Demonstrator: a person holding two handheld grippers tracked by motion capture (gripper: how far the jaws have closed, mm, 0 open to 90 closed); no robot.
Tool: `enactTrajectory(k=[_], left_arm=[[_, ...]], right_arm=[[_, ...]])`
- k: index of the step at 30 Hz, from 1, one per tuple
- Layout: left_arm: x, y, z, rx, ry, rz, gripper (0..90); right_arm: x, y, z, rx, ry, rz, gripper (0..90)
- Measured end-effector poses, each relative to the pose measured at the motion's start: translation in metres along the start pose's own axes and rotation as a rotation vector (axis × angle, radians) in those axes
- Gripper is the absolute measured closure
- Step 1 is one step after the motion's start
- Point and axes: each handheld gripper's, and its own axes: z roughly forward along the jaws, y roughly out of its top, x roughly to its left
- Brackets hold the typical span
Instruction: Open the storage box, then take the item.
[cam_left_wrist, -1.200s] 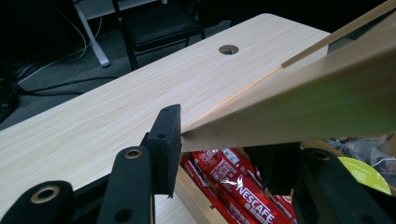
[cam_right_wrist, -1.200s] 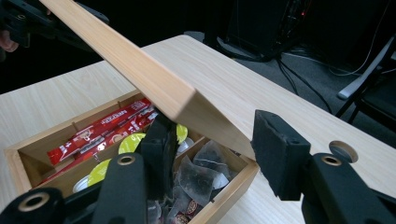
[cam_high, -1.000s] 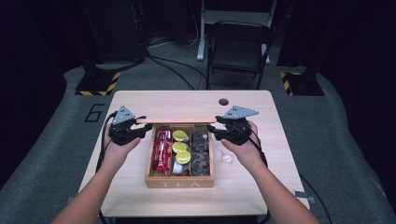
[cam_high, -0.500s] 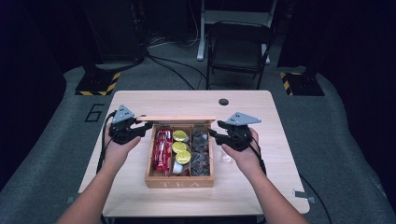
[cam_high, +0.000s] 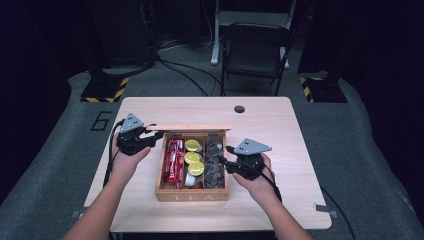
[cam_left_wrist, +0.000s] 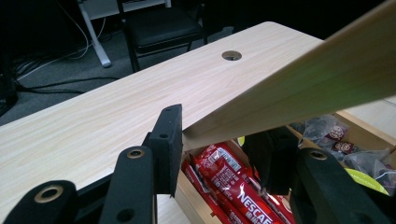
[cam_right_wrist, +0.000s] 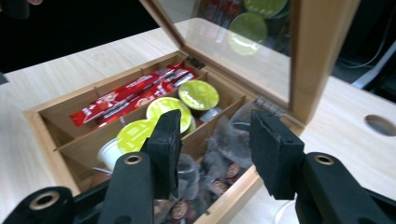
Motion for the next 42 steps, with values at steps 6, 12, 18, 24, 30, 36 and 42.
enactTrajectory(k=[6, 12, 18, 24, 30, 36, 42], left_arm=[[0.001, -0.001, 0.000, -0.003, -0.004, -0.005, 56.9], [0.000, -0.001, 0.000, -0.008, -0.003, -0.007, 56.9], [0.000, -0.001, 0.000, -0.002, -0.002, -0.006, 56.9], [0.000, -0.001, 0.000, -0.003, -0.003, -0.006, 56.9], [-0.001, -0.002, -0.001, 0.000, -0.004, -0.001, 56.8], [-0.001, -0.002, -0.001, -0.002, -0.003, 0.000, 56.8], [-0.001, -0.002, -0.001, -0.001, -0.002, 0.000, 56.8]], right_arm=[[0.010, -0.013, 0.008, 0.036, 0.052, 0.002, 53.6], [0.018, -0.026, 0.016, 0.078, 0.081, -0.006, 52.4], [0.026, -0.038, 0.027, 0.111, 0.118, 0.001, 50.8], [0.028, -0.047, 0.037, 0.146, 0.137, 0.013, 48.8], [0.030, -0.050, 0.045, 0.167, 0.140, 0.000, 46.5], [0.029, -0.051, 0.050, 0.178, 0.133, -0.015, 46.5], [0.031, -0.052, 0.055, 0.198, 0.144, -0.016, 50.1]])
